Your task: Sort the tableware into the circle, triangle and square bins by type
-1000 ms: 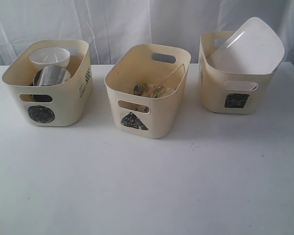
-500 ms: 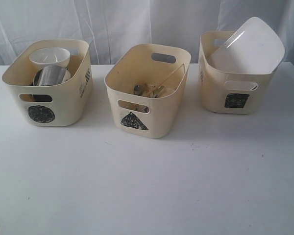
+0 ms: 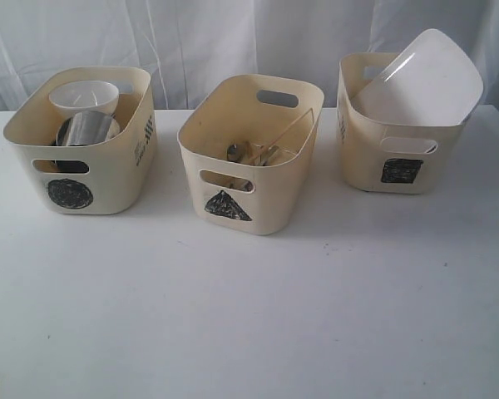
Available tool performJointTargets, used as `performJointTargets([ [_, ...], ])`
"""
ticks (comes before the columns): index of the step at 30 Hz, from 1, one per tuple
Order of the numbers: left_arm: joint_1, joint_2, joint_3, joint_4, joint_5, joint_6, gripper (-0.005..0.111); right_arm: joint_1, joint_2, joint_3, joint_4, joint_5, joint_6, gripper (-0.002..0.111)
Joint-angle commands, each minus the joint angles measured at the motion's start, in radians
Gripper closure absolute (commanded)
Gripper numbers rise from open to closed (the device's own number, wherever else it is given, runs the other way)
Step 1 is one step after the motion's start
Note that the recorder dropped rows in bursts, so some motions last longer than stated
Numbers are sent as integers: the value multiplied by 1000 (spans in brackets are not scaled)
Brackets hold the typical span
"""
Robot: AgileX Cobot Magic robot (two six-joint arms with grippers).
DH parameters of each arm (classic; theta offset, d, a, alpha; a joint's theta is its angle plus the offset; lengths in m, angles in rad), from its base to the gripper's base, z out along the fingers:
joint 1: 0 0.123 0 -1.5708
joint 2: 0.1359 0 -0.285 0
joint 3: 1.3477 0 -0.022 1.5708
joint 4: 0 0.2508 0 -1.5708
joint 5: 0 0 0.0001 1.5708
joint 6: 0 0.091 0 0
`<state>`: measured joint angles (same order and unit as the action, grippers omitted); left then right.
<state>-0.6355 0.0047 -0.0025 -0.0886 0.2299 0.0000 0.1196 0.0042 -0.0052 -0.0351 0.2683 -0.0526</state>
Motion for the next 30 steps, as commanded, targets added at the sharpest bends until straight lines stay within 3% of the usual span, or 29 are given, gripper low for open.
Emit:
performJointTargets([
  [1,-5,-5,3,-11,3,0,107,2,-4,5,2,-3,7,108],
  [30,-5,-5,3,-11,3,0,107,2,-4,5,2,-5,30,108],
])
